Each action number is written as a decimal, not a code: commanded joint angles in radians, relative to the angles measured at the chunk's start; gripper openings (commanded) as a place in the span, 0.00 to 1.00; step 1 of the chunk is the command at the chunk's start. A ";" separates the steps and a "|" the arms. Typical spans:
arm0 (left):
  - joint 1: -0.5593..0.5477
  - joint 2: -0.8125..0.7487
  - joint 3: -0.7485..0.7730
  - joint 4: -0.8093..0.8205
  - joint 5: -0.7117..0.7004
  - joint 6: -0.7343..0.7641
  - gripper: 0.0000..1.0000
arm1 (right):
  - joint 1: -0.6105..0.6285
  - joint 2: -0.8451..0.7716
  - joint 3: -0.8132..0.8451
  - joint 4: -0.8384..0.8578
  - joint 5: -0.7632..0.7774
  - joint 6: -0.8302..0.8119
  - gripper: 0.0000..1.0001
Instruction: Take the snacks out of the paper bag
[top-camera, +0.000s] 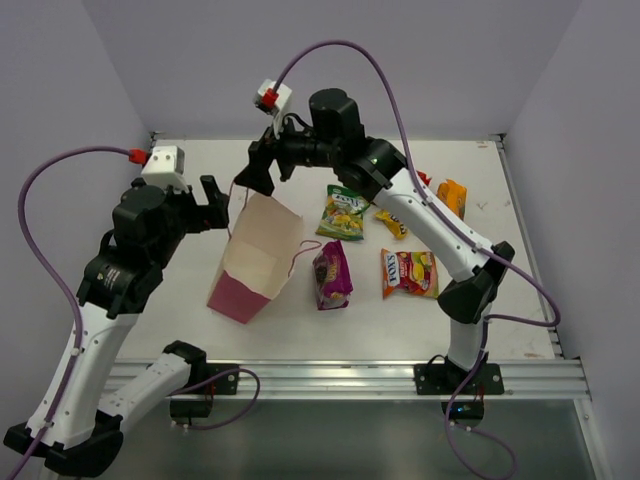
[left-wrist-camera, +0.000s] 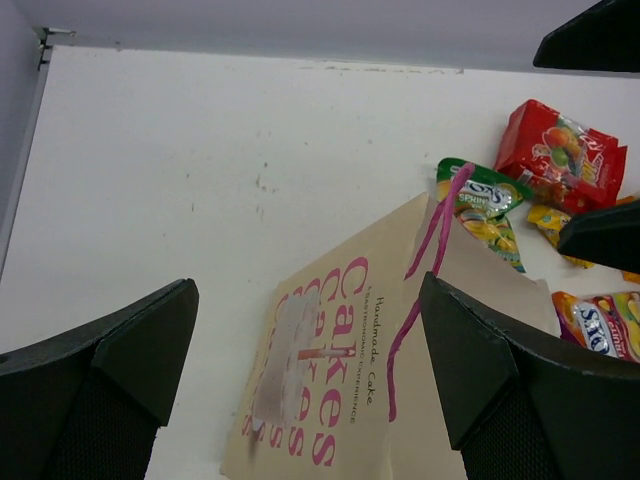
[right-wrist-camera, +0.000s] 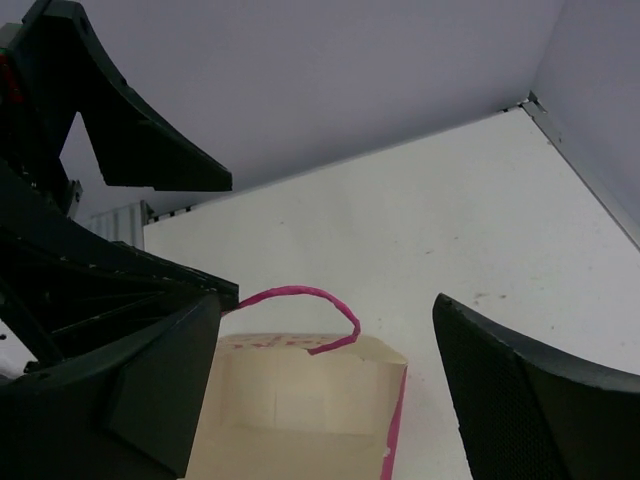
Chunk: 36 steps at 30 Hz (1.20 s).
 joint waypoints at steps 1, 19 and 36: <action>-0.004 -0.010 0.031 -0.029 -0.062 -0.018 1.00 | 0.008 0.000 -0.006 0.014 -0.051 0.037 0.92; -0.004 -0.054 0.034 -0.058 -0.249 -0.032 1.00 | 0.003 -0.400 -0.414 0.027 0.256 0.041 0.99; -0.004 -0.003 0.083 0.046 -0.209 0.008 1.00 | -0.429 -1.075 -0.710 0.027 0.808 0.008 0.99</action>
